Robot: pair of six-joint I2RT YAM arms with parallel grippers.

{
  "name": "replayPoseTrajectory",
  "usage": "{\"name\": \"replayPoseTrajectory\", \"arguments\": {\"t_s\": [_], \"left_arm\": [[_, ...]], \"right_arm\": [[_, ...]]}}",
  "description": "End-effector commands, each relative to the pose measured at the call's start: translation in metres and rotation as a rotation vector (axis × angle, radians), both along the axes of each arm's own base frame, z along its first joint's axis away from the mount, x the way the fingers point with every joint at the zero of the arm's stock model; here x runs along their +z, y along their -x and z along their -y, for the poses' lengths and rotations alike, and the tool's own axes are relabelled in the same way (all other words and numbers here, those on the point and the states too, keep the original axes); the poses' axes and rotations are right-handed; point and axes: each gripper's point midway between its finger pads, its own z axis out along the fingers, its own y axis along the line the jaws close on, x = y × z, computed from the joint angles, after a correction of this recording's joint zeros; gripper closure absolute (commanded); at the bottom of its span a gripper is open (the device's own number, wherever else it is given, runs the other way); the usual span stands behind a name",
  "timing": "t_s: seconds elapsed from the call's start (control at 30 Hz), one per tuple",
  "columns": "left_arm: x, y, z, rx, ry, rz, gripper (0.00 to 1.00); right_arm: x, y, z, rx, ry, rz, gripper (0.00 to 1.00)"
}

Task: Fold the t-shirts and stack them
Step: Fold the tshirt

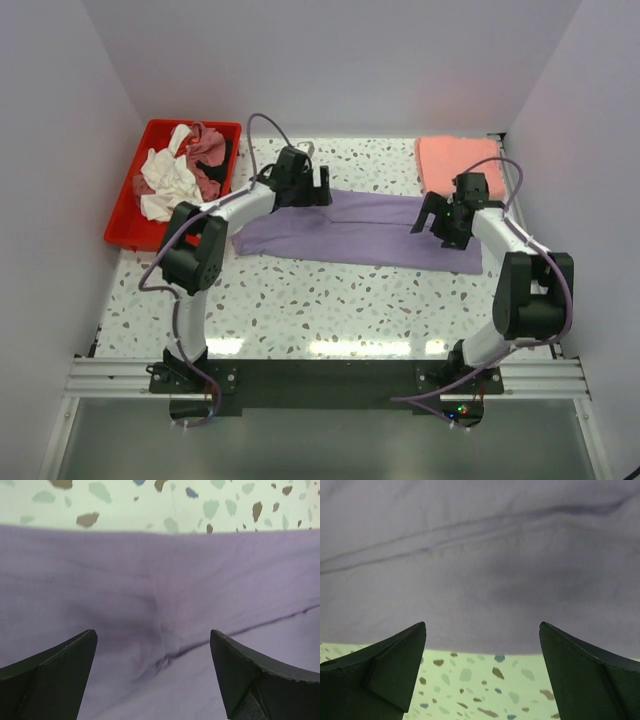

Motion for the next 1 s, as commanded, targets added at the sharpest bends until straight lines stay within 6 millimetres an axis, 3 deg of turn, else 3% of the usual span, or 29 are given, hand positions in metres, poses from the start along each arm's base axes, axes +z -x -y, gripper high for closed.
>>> {"name": "replayPoseTrajectory", "arguments": {"t_s": [0.0,0.03,0.07,0.1,0.13,0.17,0.3,0.43,0.53,0.57,0.63,0.67,0.7,0.73,0.77,0.8,0.83,0.87,0.9,0.97], "left_arm": [[0.045,0.018,-0.014,0.052,0.052,0.092,0.0],[0.043,0.024,-0.018,0.059,0.054,0.085,0.0],[0.041,0.031,-0.022,0.074,0.061,0.078,0.0],[0.046,0.036,-0.024,0.081,0.075,0.087,0.0],[0.03,0.048,-0.03,0.087,0.062,0.049,0.0],[0.026,0.053,-0.033,0.098,0.063,0.038,0.0],[-0.006,0.058,-0.047,0.142,-0.002,-0.042,0.0],[-0.032,0.053,-0.058,0.172,-0.037,-0.109,0.0],[-0.044,0.038,-0.061,0.183,-0.044,-0.128,0.0],[-0.059,0.036,-0.062,0.19,-0.06,-0.157,0.0],[-0.058,0.019,-0.064,0.224,-0.078,-0.141,0.0],[-0.074,0.017,-0.065,0.231,-0.102,-0.17,0.0],[-0.066,0.003,-0.059,0.232,-0.097,-0.155,0.0],[-0.068,-0.004,-0.058,0.235,-0.103,-0.159,0.0],[-0.072,-0.018,-0.051,0.23,-0.104,-0.162,0.0],[-0.073,-0.024,-0.047,0.222,-0.1,-0.17,0.0],[-0.076,-0.029,-0.041,0.214,-0.098,-0.183,0.0],[-0.096,-0.026,-0.04,0.203,-0.12,-0.239,0.0],[-0.077,-0.045,-0.027,0.188,-0.082,-0.195,0.0],[-0.082,-0.057,-0.018,0.177,-0.064,-0.18,0.0]], "right_arm": [[0.02,-0.057,-0.002,-0.003,-0.012,0.121,0.01],[0.018,-0.064,-0.002,-0.001,-0.016,0.12,0.01],[0.003,-0.07,-0.006,0.011,-0.017,0.084,0.01],[0.01,-0.086,-0.004,0.014,0.008,0.11,0.01],[0.005,-0.093,-0.002,0.021,0.023,0.106,0.01],[-0.002,-0.105,-0.01,0.05,0.058,0.102,0.01],[-0.026,-0.118,-0.012,0.068,0.105,0.048,0.01],[-0.046,-0.108,-0.019,0.111,0.138,-0.012,0.01],[-0.054,-0.085,-0.033,0.136,0.141,-0.059,0.01],[-0.062,-0.071,-0.036,0.135,0.146,-0.096,0.01],[-0.059,-0.046,-0.04,0.143,0.173,-0.144,0.01],[-0.066,-0.023,-0.051,0.186,0.191,-0.182,0.01],[-0.066,-0.006,-0.055,0.2,0.205,-0.213,0.01],[-0.053,0.006,-0.07,0.233,0.205,-0.187,0.01],[-0.062,0.034,-0.073,0.23,0.202,-0.234,0.01],[-0.061,0.047,-0.08,0.248,0.193,-0.239,0.01],[-0.047,0.059,-0.093,0.283,0.179,-0.202,0.01],[-0.053,0.083,-0.098,0.287,0.157,-0.246,0.01],[-0.049,0.095,-0.107,0.315,0.132,-0.24,0.01],[-0.044,0.129,-0.134,0.388,0.065,-0.244,0.01]]}}
